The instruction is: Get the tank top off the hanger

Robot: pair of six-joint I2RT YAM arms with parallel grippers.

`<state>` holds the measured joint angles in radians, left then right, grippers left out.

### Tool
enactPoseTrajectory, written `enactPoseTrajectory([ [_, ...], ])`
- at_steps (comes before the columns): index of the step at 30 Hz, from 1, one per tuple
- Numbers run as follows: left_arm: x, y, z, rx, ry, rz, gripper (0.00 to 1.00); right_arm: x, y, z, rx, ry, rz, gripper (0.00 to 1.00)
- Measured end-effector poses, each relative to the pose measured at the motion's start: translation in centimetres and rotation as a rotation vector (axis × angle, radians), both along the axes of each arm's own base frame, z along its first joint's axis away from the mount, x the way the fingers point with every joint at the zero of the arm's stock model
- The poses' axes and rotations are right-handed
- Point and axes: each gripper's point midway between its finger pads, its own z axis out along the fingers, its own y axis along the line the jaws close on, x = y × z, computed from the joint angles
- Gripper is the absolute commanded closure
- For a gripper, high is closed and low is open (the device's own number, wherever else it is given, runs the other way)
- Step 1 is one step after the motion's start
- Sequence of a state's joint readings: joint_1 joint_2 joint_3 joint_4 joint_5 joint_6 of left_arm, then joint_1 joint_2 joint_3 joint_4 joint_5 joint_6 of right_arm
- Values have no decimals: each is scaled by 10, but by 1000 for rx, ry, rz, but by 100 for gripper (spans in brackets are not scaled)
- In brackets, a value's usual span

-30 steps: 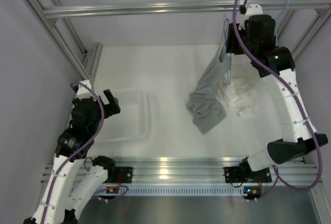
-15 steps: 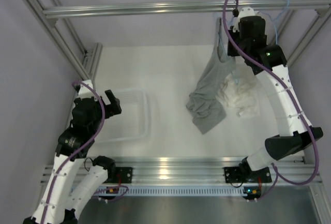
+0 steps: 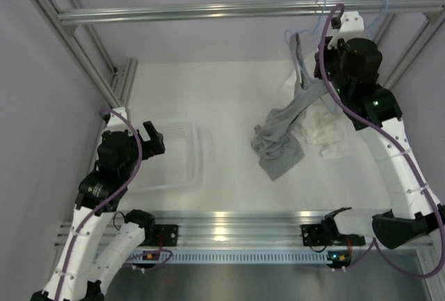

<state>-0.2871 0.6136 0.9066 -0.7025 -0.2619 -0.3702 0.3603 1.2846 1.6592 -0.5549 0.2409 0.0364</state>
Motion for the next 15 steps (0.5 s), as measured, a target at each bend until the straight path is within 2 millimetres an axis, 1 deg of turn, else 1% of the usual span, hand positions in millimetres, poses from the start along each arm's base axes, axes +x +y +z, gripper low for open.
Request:
enactPoseTrajectory([
  [2,0,-2,0,-2,1,-11,1,-3,-2,8,22,-49,9,100],
  [5,0,-3,-1,-5,4,-20,1,-5,-8,13,50,-93,17,100],
  [7,0,-4,-2,-5,7,-23,1,-5,-11,21,66,-128,23,100],
  [11,0,-5,-2,-7,8,-30,1,-5,-8,37,91,-187,44,100],
  [13,0,-6,-2,-10,9,-35,1,-9,-7,39,98,-196,55,100],
  [15,0,-7,-2,-9,9,-35,1,-15,-7,36,107,-197,66,100],
])
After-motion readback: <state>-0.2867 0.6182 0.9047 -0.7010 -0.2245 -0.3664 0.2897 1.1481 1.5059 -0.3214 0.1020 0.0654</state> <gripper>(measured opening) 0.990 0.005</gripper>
